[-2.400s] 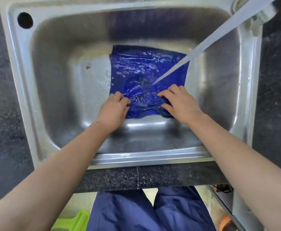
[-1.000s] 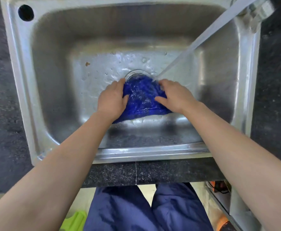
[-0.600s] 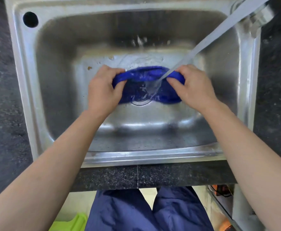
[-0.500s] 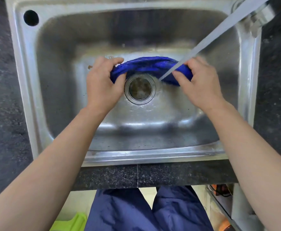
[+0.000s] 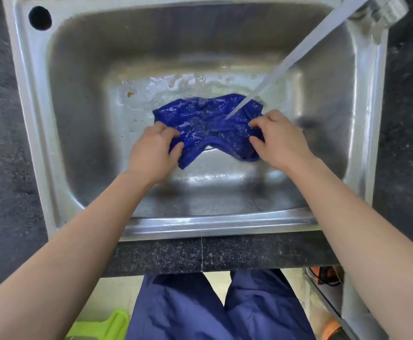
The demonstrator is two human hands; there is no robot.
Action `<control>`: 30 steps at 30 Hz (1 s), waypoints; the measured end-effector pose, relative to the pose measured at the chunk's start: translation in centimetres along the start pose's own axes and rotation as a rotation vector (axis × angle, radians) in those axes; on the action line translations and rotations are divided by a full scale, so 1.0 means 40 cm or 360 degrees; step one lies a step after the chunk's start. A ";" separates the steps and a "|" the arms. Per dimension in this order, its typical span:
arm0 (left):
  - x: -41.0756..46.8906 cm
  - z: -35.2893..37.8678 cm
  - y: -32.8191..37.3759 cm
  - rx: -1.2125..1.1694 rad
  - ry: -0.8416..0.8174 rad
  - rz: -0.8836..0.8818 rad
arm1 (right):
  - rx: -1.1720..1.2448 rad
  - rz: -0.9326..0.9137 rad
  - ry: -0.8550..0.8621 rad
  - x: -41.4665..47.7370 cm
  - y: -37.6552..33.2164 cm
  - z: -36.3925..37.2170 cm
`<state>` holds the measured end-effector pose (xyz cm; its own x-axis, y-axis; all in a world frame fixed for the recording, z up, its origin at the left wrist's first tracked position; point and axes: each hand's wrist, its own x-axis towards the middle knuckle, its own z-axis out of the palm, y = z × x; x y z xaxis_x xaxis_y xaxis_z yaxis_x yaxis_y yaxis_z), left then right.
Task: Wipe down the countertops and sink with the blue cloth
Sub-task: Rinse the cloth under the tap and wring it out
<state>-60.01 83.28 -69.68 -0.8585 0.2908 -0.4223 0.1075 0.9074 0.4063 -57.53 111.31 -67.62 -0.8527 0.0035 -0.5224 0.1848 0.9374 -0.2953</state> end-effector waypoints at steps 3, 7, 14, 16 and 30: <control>0.037 0.004 0.023 -0.0090 0.0116 0.0075 | 0.0007 -0.0077 -0.0018 0.028 -0.012 0.016; 0.065 0.039 0.069 0.0174 -0.0204 -0.0039 | -0.0188 -0.0161 -0.0133 0.057 -0.027 0.055; 0.027 0.021 0.081 -0.0251 -0.0104 -0.0117 | 0.0292 0.0030 0.0096 0.034 -0.057 0.015; 0.006 -0.018 0.085 -0.0445 0.0099 -0.0074 | 0.0543 0.0086 0.0376 0.006 -0.062 -0.020; -0.040 0.014 0.038 0.0000 -0.0405 -0.0193 | 0.0071 0.0014 -0.0266 -0.062 -0.058 0.064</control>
<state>-58.20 84.37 -68.84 -0.7115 0.2469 -0.6579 0.0119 0.9403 0.3401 -54.62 108.24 -67.69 -0.7587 -0.0498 -0.6495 0.2166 0.9211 -0.3236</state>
